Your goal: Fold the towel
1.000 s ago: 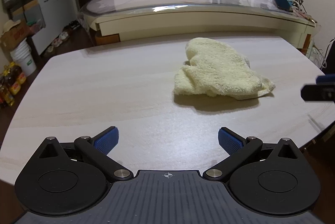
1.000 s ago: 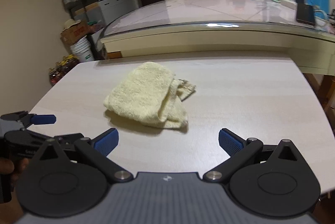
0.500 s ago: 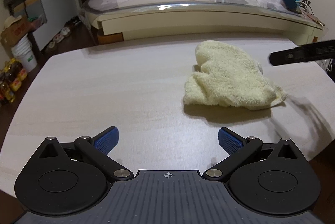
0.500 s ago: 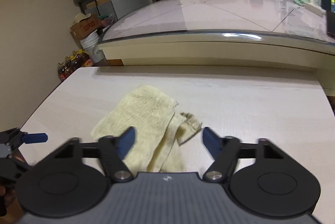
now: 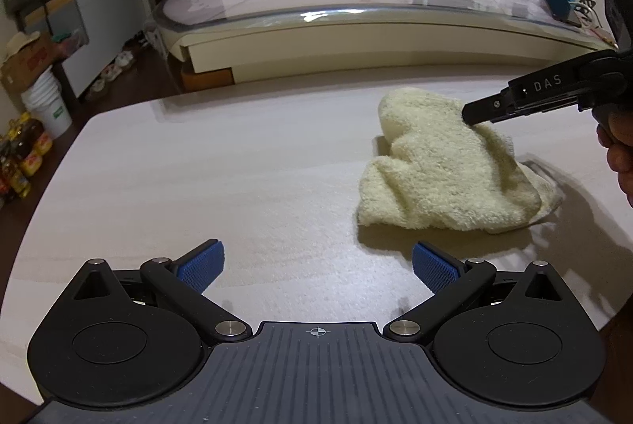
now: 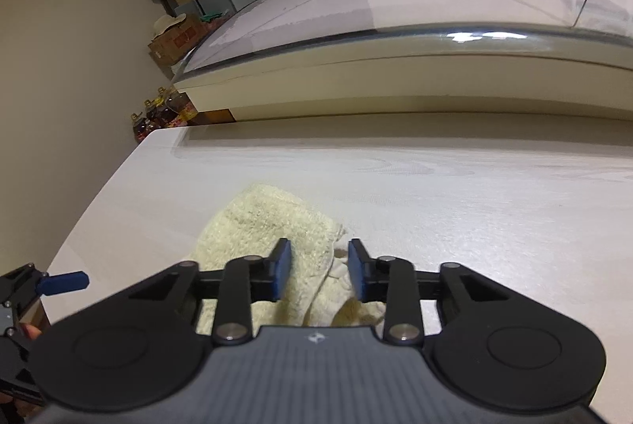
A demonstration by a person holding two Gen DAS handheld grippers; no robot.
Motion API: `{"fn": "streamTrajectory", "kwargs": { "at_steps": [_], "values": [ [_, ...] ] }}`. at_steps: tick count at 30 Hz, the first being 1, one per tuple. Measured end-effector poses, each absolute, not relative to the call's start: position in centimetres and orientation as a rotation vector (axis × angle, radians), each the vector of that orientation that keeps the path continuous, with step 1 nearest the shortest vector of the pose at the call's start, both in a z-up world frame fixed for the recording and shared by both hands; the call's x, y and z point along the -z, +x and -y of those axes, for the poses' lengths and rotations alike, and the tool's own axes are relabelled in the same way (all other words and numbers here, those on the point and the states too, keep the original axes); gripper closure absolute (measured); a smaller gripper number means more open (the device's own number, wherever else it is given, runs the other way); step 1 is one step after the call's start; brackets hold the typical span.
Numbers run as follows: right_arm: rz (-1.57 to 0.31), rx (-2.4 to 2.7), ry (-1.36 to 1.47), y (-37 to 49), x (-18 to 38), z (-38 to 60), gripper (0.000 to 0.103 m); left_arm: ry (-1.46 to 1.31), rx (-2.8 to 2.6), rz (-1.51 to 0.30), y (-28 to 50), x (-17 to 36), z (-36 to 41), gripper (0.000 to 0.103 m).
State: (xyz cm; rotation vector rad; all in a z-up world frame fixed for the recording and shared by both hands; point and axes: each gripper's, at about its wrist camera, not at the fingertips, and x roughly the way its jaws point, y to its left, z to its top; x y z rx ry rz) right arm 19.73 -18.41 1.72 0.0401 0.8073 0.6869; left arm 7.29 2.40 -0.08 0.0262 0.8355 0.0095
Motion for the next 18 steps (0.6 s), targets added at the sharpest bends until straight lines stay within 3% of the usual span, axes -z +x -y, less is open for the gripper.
{"fn": "streamTrajectory", "kwargs": {
  "at_steps": [3, 18],
  "values": [
    [-0.761, -0.720, -0.029, 18.1, -2.4, 17.7, 0.092, 0.025, -0.013, -0.837, 7.5, 0.3, -2.7, 0.000],
    [-0.526, -0.862, -0.420, 8.6, -3.9, 13.4, 0.092, 0.042, 0.216, -0.761, 8.5, -2.8, -7.0, 0.000]
  ]
}}
